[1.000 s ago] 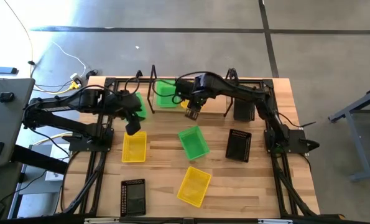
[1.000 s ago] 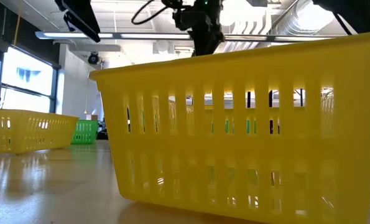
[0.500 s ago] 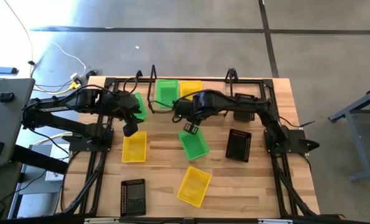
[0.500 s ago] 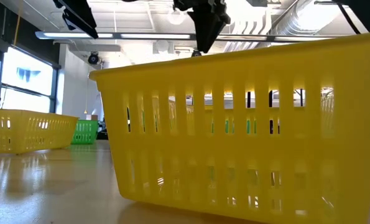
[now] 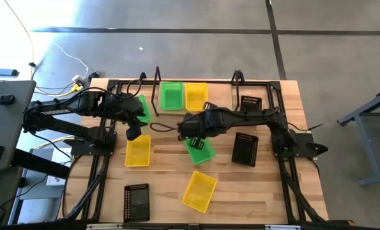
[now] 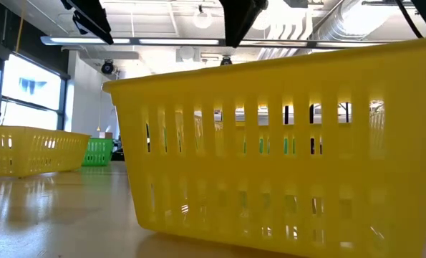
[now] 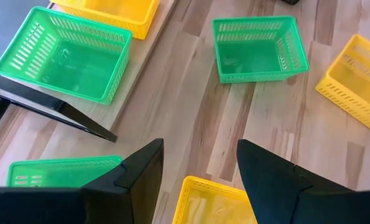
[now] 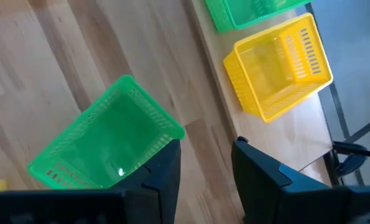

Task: Stack baskets on shelf by color
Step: Put the middle right black bin on the shelf

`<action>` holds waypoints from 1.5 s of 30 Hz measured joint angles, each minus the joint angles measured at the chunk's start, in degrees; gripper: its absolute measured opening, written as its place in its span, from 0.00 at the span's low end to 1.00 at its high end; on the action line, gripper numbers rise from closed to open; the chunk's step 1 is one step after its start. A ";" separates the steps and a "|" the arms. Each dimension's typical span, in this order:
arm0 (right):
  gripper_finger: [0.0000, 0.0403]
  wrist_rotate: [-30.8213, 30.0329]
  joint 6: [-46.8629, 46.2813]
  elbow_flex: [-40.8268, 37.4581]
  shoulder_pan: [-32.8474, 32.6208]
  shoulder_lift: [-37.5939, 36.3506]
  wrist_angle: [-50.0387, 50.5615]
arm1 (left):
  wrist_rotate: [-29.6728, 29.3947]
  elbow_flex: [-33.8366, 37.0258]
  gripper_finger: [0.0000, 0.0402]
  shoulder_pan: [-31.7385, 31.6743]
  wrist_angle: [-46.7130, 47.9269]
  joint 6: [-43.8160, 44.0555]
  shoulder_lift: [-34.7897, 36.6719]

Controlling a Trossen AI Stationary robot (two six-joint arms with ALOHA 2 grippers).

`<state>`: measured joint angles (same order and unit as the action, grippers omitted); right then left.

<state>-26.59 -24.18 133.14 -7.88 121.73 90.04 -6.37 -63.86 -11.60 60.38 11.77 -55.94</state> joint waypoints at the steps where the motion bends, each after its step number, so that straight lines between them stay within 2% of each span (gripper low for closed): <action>1: 0.32 0.00 0.00 0.00 -0.38 0.00 0.00 | 0.00 0.00 0.49 0.00 0.02 0.00 0.00; 8: 0.32 -0.20 0.11 -1.89 -2.68 -0.48 -0.09 | -0.02 0.00 0.49 0.00 1.84 0.00 -0.02; 17: 0.32 0.28 -5.29 -20.53 -4.85 -9.64 0.01 | -0.26 0.00 0.49 0.01 2.73 0.25 -0.02; 22: 0.32 1.05 -7.45 -28.86 -5.33 -16.15 -0.11 | -0.68 0.00 0.49 0.00 2.69 3.72 -0.37; 30: 0.32 5.80 -9.67 -42.02 -5.32 -28.85 -1.14 | -0.70 0.02 0.49 0.00 2.67 9.00 -0.44; 38: 0.32 13.85 -11.59 -56.36 -6.56 -42.14 -9.53 | 1.17 0.02 0.49 0.00 2.71 11.65 -0.44; 45: 0.32 19.21 -14.73 -64.23 -9.02 -49.50 -12.71 | 0.72 0.02 0.49 0.02 2.73 13.15 -0.44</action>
<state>-7.38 -38.92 68.91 -16.90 72.23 77.33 -5.65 -63.83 -11.57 63.11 24.93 -56.38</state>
